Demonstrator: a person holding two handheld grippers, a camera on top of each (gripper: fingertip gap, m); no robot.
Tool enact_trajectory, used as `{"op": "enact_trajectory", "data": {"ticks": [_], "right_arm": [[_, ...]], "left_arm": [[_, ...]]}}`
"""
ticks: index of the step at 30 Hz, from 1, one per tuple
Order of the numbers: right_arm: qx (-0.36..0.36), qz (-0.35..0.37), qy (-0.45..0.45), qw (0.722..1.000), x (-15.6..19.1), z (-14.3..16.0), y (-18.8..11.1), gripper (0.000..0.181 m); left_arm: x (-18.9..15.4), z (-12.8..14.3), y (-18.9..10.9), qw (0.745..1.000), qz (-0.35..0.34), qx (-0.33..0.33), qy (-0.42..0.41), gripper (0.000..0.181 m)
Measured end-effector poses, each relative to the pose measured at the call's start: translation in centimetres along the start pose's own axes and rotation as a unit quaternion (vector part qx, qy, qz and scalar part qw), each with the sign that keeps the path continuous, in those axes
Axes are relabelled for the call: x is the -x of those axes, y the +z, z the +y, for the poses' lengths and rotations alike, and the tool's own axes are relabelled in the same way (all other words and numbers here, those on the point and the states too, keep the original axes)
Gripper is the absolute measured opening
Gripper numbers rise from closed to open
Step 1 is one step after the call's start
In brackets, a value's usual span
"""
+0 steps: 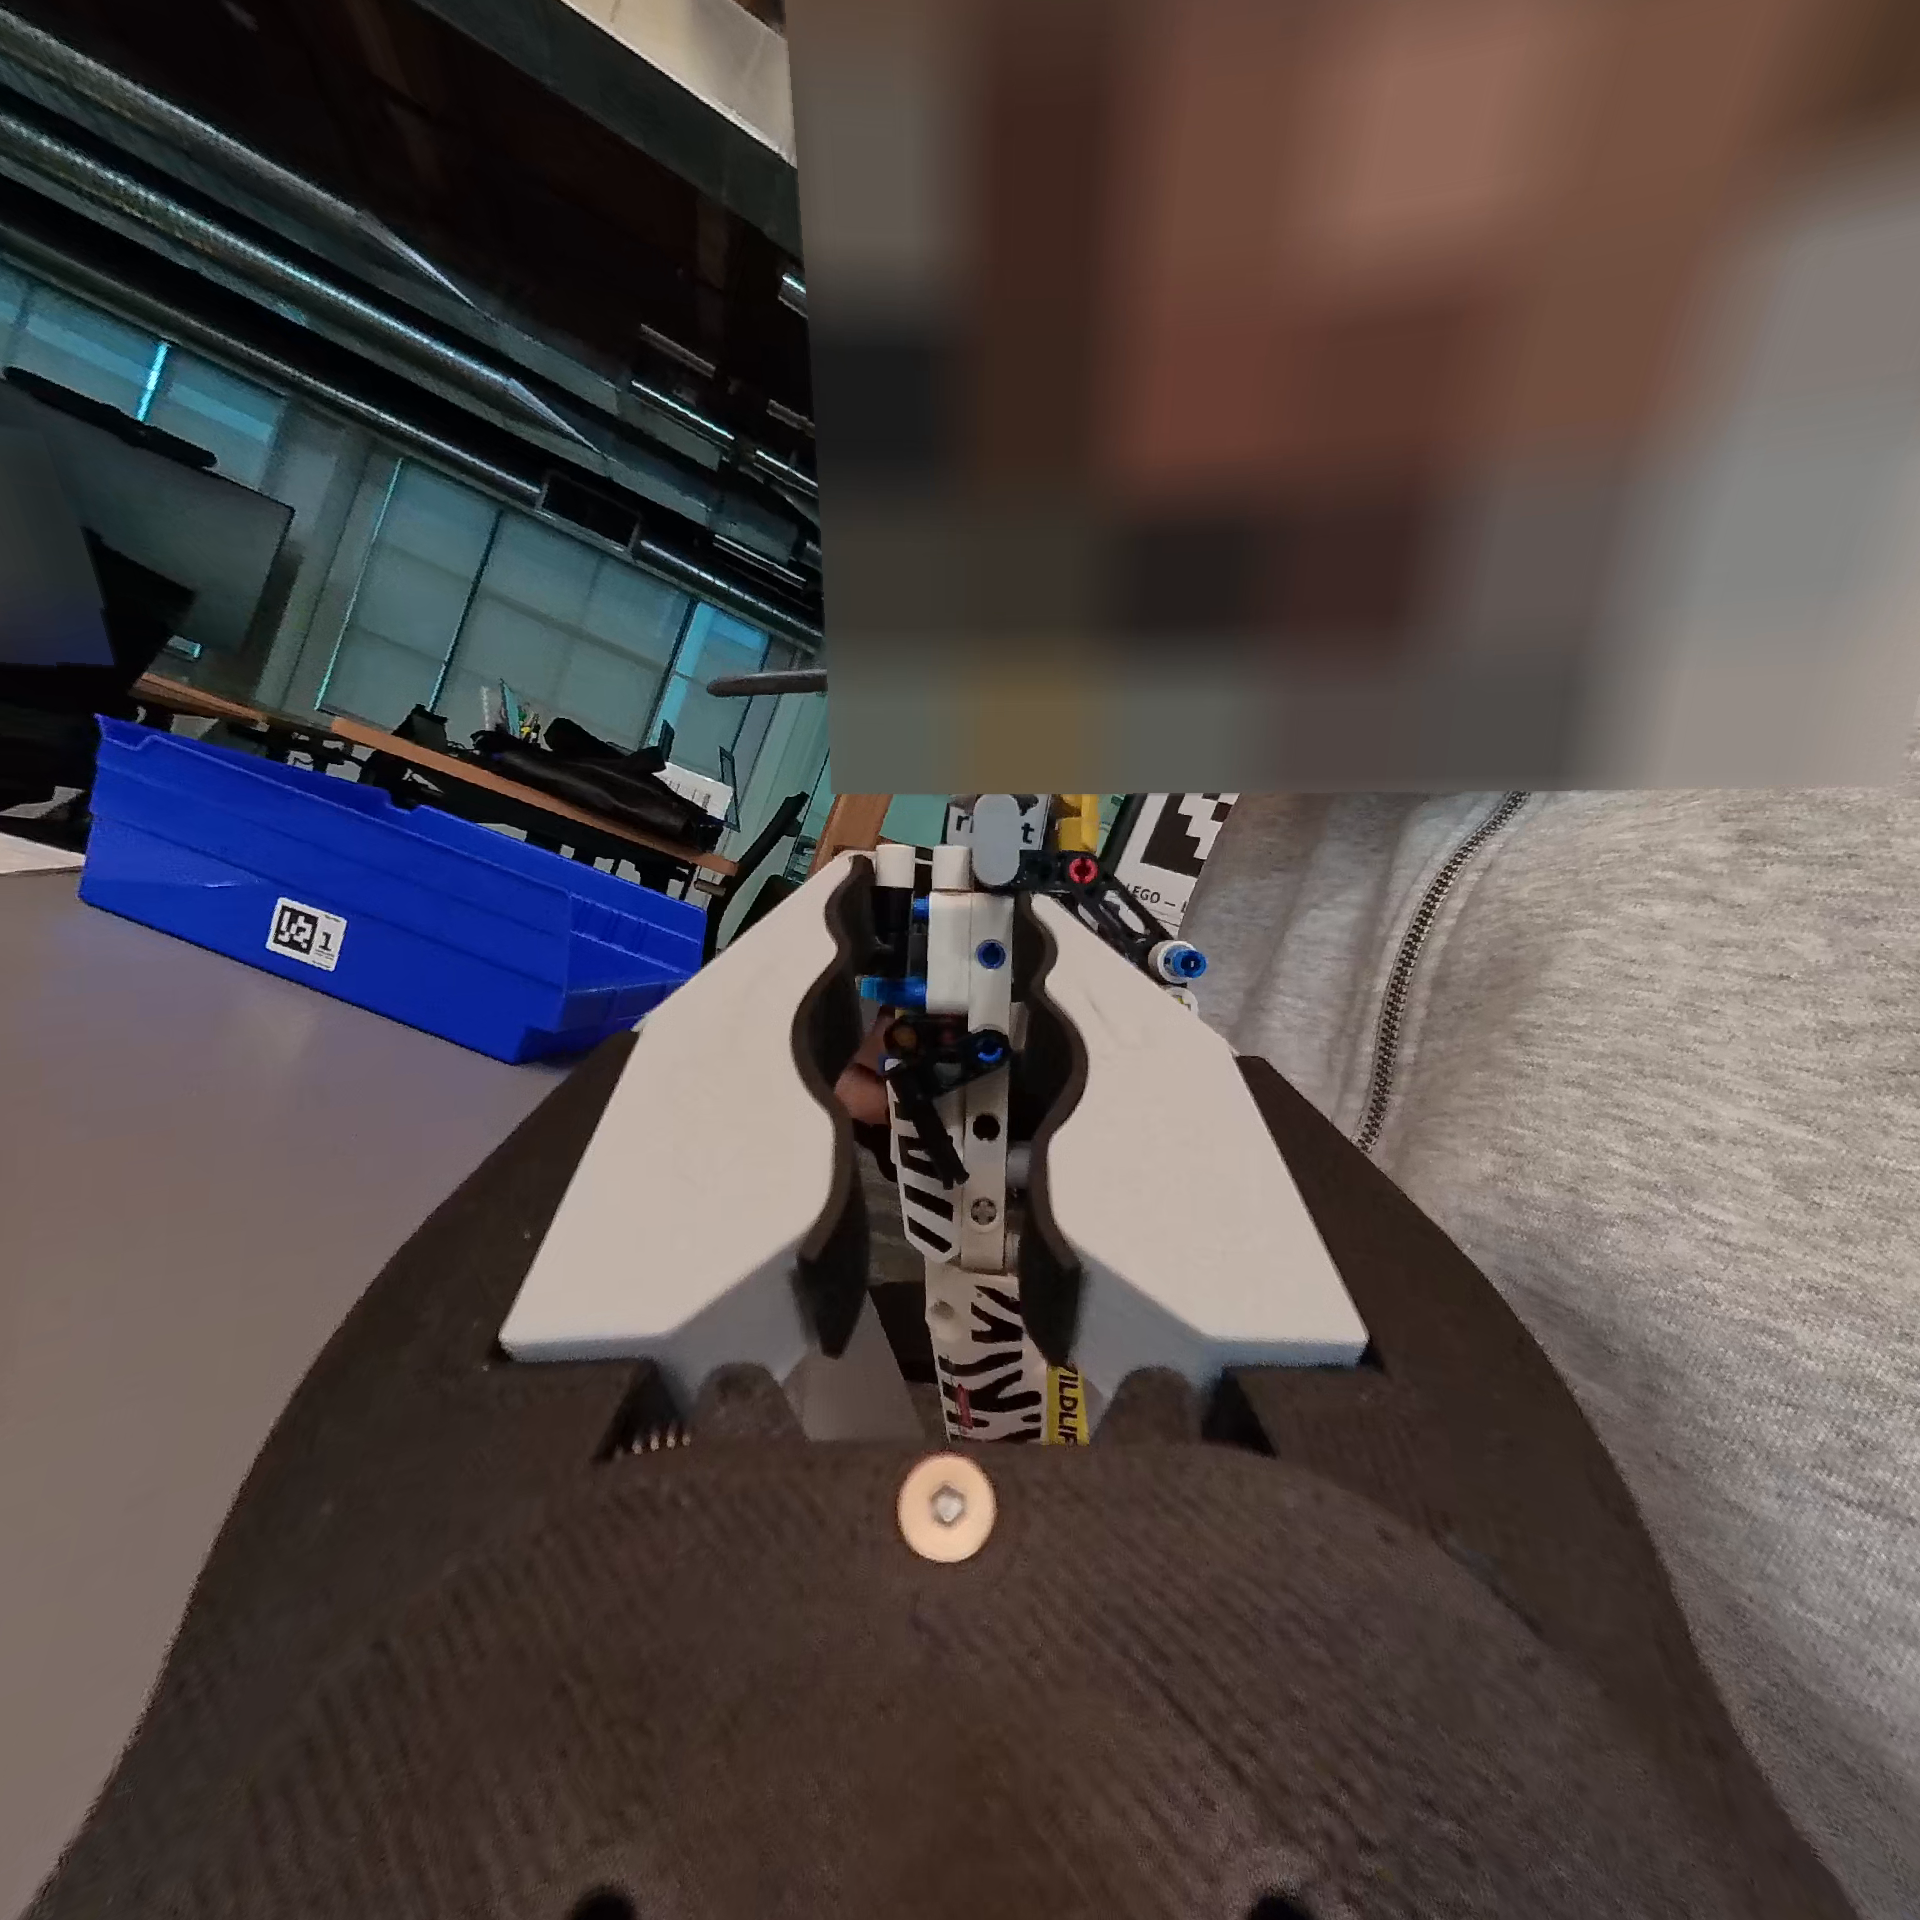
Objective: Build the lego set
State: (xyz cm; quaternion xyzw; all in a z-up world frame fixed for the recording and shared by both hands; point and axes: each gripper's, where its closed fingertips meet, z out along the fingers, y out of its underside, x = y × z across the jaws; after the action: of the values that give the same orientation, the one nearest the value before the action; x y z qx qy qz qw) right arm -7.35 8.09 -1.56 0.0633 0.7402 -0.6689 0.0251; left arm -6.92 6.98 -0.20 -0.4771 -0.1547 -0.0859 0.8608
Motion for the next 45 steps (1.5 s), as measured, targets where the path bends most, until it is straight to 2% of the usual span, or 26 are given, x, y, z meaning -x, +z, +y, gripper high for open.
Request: {"op": "enact_trajectory", "data": {"ticks": [8,25,31,35,41,43,45], "right_arm": [[0.012,0.002,0.027,1.000,0.1,0.2,0.0,0.032],[0.028,0.022,-0.012,0.999,-0.1,0.3,0.1,0.031],[-0.010,-0.004,0.057,0.998,-1.1,0.6,0.1,0.032],[-0.050,-0.025,0.034,0.998,-1.9,0.2,-0.7,0.032],[-0.112,-0.061,-0.024,0.992,-2.5,-1.9,-2.4,0.031],[-0.121,-0.077,-0.068,0.987,-1.8,-2.5,-2.7,0.031],[-0.101,-0.077,-0.140,0.982,-0.8,-2.4,-2.3,0.031]], "left_arm": [[-0.1,0.0,0.0,1.000,0.001,0.001,0.001,0.023],[0.4,0.2,0.0,1.000,0.002,0.002,-0.029,0.024],[1.6,0.5,0.1,0.999,-0.032,0.012,-0.026,0.024],[2.2,0.6,1.1,0.998,-0.049,0.037,-0.022,0.023],[1.8,-0.5,2.6,0.992,-0.061,0.095,0.048,0.027],[0.9,-1.4,2.9,0.993,-0.051,0.086,0.067,0.023],[-0.1,-2.1,2.9,0.991,-0.048,0.080,0.093,0.020]]}}
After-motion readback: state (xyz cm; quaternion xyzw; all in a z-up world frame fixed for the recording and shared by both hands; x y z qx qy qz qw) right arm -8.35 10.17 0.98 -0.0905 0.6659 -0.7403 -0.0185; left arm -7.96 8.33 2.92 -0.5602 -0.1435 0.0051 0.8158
